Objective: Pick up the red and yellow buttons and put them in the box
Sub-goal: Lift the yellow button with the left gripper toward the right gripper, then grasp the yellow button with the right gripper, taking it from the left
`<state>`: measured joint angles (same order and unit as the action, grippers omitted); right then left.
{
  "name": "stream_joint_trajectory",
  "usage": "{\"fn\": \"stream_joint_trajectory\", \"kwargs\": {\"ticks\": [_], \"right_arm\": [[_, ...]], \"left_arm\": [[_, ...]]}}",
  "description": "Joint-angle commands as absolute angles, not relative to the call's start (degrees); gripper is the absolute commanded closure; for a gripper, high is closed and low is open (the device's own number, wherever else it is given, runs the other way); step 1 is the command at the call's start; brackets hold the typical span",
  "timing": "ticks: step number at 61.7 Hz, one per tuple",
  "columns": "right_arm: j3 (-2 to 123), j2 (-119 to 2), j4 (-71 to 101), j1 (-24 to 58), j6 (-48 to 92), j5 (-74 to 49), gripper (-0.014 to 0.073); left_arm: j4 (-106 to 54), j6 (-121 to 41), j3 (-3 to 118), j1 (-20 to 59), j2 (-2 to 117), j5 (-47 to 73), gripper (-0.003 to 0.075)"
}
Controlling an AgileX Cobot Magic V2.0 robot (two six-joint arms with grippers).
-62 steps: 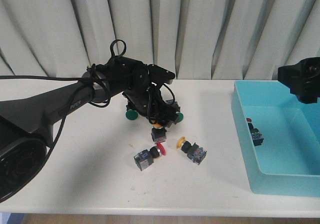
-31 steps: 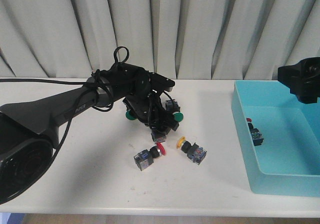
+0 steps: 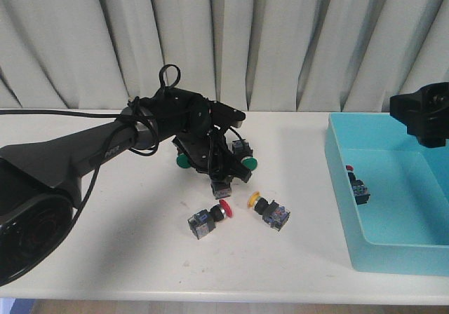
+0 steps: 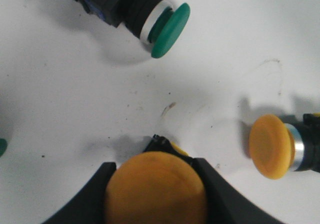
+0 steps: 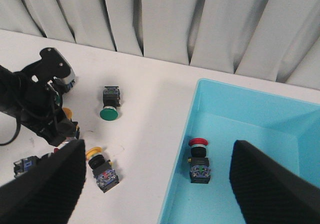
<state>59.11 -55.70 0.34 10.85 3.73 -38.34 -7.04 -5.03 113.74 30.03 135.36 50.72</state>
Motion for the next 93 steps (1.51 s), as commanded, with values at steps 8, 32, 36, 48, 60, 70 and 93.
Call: {"fn": "stream_joint_trajectory", "kwargs": {"ticks": [8, 32, 36, 48, 60, 70, 93], "right_arm": [[60.5, -56.0, -0.9, 16.0, 11.4, -34.6, 0.0011], [60.5, -65.5, -7.3, 26.6, 14.4, -32.6, 0.0011], [60.5, -67.1, -7.0, 27.7, 15.3, -31.8, 0.0011], [60.5, -69.8, -6.9, 31.0, 16.8, -26.5, 0.0011], [60.5, -69.9, -7.0, 31.7, 18.2, -21.5, 0.0011], [60.5, -69.9, -7.5, 31.6, 18.8, -20.4, 0.0011], [60.5, -70.0, -7.0, 31.6, 17.8, -15.7, 0.0011]], "left_arm": [[-10.3, -4.6, 115.5, 30.3, 124.7, 50.0, 0.0727], [-18.9, -4.6, 115.5, 30.3, 109.1, 57.2, 0.0726], [-18.9, -4.6, 115.5, 30.3, 106.6, 57.8, 0.0726], [-24.0, -4.4, 115.5, 30.3, 100.6, 57.9, 0.0726], [-27.8, -2.0, 114.7, 31.9, 98.0, 56.6, 0.0725], [-27.3, 0.0, 110.9, 33.7, 97.8, 55.6, 0.0721], [-35.5, 0.7, 109.3, 33.7, 98.1, 54.1, 0.0713]]}}
